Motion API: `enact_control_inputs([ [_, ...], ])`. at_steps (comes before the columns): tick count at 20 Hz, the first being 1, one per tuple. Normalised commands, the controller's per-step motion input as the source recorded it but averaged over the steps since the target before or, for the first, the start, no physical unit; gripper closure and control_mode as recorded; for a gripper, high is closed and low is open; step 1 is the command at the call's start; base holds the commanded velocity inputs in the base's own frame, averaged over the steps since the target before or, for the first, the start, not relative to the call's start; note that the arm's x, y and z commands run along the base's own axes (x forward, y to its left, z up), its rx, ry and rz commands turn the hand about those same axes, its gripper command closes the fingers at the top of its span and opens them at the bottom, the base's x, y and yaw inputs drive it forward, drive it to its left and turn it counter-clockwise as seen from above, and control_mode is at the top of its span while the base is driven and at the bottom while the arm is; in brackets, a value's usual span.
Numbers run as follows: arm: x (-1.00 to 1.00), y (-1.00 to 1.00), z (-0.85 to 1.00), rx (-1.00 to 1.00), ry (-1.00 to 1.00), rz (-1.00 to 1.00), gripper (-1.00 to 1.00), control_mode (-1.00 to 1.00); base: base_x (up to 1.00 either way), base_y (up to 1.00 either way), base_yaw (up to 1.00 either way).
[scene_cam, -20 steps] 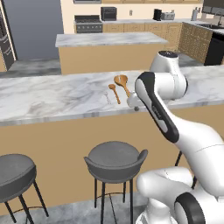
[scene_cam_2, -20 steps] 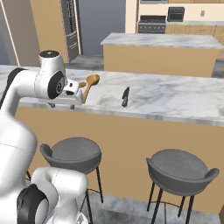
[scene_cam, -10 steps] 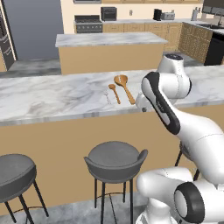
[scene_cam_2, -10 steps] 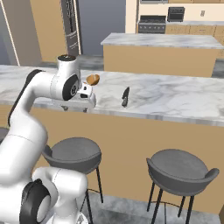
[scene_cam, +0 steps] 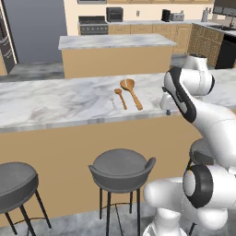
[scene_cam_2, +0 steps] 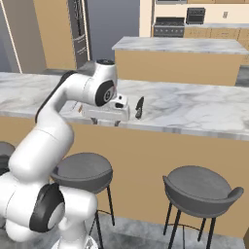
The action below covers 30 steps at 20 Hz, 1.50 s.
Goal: Pick up the metallic utensils from the counter and place them in the open drawer. Make sure not to pick up any wooden utensils.
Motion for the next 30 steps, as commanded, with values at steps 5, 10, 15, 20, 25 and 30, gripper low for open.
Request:
enact_control_inputs([
  [5,0.42,-0.34,-0.04,0.0,0.05,0.0,-1.0,-1.0,0.0,0.0,0.0],
  [10,0.35,-0.36,0.0,0.0,0.0,0.0,-1.0,-1.0,0.0,0.0,0.0],
  [15,0.4,-0.28,0.0,0.0,0.0,0.0,-1.0,-1.0,0.0,0.0,0.0],
  [20,0.46,-0.1,-0.03,0.0,0.0,0.0,-1.0,-1.0,0.0,0.0,0.0],
  [25,0.44,-0.07,-0.08,0.0,-0.03,0.0,-1.0,-1.0,0.0,0.0,0.0],
  [30,0.41,-0.14,-0.17,0.0,0.0,0.0,-1.0,-1.0,0.0,0.0,0.0],
])
